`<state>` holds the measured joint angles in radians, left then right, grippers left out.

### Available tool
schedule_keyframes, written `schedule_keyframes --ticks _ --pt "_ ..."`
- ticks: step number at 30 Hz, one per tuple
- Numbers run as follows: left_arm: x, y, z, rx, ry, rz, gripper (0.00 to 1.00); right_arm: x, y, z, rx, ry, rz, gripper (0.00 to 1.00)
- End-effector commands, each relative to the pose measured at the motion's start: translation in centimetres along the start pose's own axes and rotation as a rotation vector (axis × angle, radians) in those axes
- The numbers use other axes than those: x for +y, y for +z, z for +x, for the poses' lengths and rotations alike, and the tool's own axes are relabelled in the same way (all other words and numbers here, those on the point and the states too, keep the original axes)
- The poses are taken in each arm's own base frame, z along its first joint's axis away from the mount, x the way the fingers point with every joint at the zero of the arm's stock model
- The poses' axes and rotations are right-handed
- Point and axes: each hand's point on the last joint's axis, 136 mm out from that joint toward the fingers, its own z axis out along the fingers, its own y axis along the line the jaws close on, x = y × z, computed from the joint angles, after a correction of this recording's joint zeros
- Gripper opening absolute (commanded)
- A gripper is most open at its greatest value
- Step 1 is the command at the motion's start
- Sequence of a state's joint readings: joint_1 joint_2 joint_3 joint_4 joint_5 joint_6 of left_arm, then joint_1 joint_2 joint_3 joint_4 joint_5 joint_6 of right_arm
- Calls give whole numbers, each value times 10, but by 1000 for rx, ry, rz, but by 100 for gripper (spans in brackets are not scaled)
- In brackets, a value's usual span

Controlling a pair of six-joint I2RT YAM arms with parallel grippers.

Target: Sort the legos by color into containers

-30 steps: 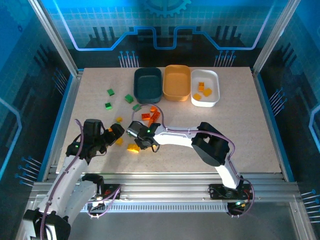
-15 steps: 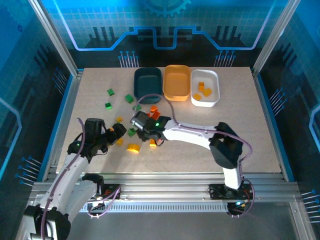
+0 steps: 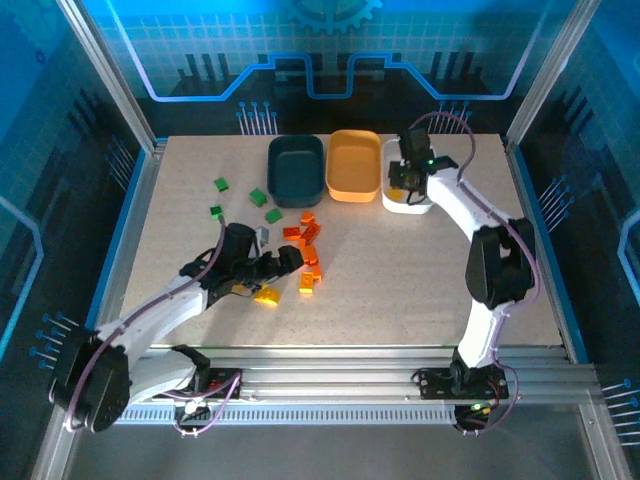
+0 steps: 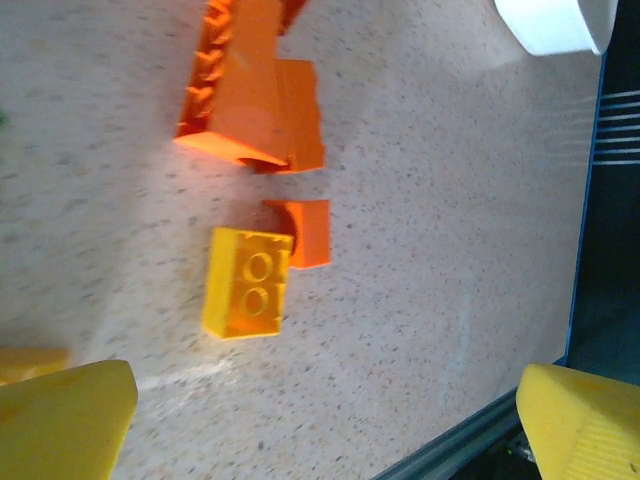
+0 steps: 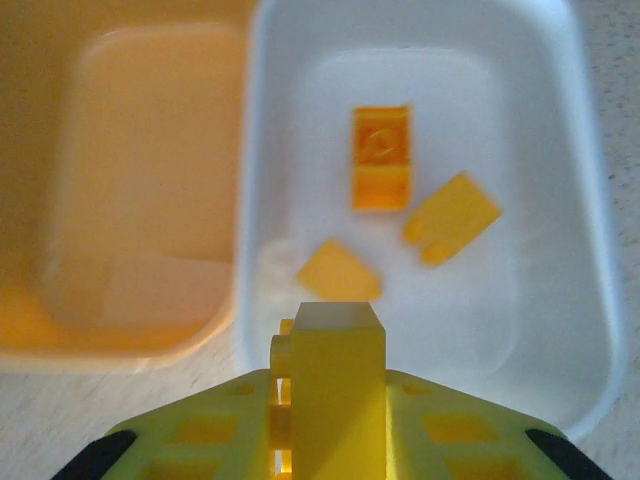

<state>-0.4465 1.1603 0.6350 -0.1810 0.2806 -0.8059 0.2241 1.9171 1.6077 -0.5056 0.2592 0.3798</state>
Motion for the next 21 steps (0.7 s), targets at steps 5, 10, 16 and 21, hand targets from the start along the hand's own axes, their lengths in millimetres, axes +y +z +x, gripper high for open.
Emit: schedule_keyframes --ticks 5,10,16,21 --pt "-36 6 -21 -38 89 57 99 -26 64 -12 137 36 -26 31" --pt "-32 11 -24 -34 98 20 99 -39 75 -18 138 55 -14 41" --pt "-19 9 -37 -68 100 -100 99 -34 30 -29 54 61 -30 57" --pt "8 -12 -62 -176 37 -272 99 32 -31 1 -23 -16 -129 57"
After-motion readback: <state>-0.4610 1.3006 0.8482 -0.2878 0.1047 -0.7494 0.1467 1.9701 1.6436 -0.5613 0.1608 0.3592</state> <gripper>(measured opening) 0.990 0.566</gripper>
